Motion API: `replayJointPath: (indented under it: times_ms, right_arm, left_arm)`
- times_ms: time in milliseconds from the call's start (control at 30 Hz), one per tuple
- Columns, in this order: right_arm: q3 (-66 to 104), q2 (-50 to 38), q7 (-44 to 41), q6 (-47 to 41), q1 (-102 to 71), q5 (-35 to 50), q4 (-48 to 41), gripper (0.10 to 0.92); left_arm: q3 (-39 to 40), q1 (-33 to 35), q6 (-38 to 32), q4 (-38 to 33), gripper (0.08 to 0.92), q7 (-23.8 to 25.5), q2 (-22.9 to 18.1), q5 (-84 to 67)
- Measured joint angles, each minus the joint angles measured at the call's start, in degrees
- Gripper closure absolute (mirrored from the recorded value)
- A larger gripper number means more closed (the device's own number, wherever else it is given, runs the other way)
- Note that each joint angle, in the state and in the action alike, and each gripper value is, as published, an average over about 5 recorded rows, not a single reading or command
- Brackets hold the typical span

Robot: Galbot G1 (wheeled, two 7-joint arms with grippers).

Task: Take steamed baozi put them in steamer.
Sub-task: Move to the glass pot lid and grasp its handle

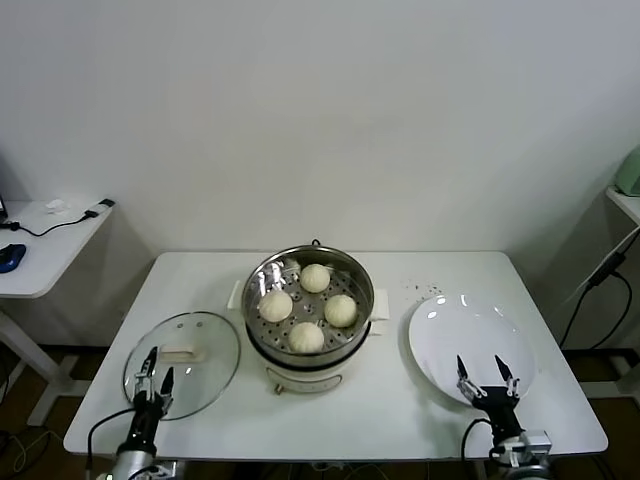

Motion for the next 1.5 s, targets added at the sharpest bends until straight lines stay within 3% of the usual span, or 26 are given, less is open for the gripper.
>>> replayJointPath:
  times_ms: [567, 667, 1333, 1500]
  right_arm:
    - [0.33, 0.98, 0.08, -0.72, 0.39, -1.57, 0.14, 0.203]
    - [0.15, 1.27, 0.11, -0.83, 0.57, -1.84, 0.14, 0.203]
    - [-0.62, 1.87, 0.22, -1.71, 1.75, -2.20, 0.20, 0.203]
    - [-0.54, 1.88, 0.24, -1.72, 1.68, -2.18, 0.40, 0.203]
  left_arm:
    - [1.67, -7.39, 0.37, 6.17, 0.180, 1.28, 1.30, 3.45]
    - [1.86, -7.80, 0.53, 6.82, 0.213, 1.55, 1.31, 3.66]
    - [2.43, -10.31, 1.73, 10.20, 0.783, 2.53, 0.24, 3.69]
    - [1.79, -9.80, 1.66, 8.80, 0.862, 2.97, 0.28, 2.95]
